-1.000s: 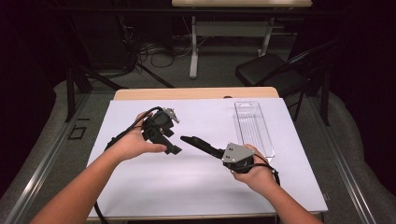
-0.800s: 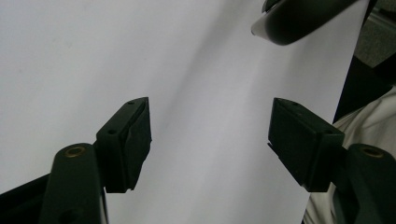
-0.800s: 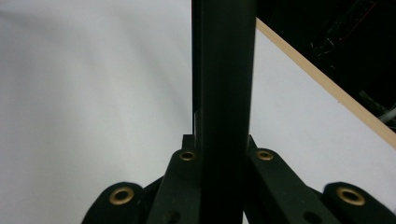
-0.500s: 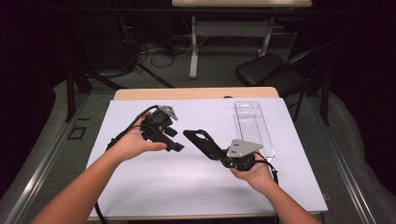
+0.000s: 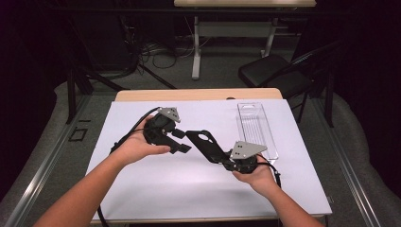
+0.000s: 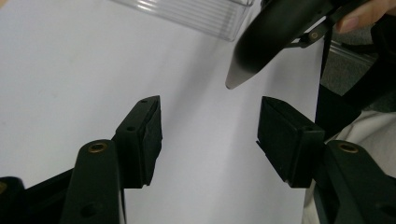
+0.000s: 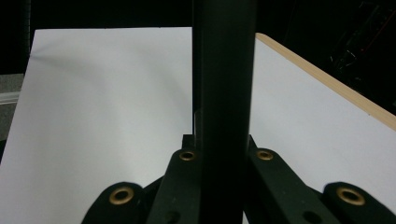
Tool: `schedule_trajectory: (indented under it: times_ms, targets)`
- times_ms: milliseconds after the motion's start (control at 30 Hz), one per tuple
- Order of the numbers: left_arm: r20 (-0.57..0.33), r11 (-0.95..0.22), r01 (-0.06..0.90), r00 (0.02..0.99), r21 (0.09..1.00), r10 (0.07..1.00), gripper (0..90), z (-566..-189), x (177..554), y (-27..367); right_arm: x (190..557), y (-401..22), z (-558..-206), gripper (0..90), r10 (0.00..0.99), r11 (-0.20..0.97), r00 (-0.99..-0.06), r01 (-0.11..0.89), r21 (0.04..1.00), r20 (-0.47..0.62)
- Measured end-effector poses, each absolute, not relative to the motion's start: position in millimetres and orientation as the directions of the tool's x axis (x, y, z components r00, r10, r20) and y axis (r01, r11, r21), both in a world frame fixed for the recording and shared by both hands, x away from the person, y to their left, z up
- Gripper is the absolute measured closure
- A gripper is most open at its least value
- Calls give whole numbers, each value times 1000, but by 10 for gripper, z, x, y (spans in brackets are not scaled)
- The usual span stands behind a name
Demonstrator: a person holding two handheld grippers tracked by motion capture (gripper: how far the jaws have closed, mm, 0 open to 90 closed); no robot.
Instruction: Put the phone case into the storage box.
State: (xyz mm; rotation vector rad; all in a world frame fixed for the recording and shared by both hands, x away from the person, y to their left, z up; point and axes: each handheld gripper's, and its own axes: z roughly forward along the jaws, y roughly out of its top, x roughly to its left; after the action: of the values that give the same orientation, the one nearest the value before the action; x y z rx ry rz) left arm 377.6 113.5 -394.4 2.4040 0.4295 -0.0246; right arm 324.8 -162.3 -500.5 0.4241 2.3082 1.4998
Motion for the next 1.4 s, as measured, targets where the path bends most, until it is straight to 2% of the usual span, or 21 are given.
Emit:
schedule_trajectory:
  times_ms: [400, 733, 933, 1400]
  targets:
    - [-155, -633, 310, 945, 709, 290, 541, -3934, 3745, 1166, 3270, -1612, -5054, 878, 431, 378, -895, 61, 924, -117]
    - [-111, -563, 265, 950, 783, 292, 594, -3868, 3703, 1202, 3281, -1618, -5052, 877, 436, 361, -893, 65, 930, -107]
    - [-77, -531, 236, 949, 814, 304, 594, -3933, 3661, 1196, 3285, -1612, -5059, 877, 440, 354, -892, 69, 933, -101]
    - [-102, -443, 259, 932, 859, 347, 706, -3949, 3650, 1244, 3307, -1602, -5078, 878, 458, 337, -885, 90, 937, -80]
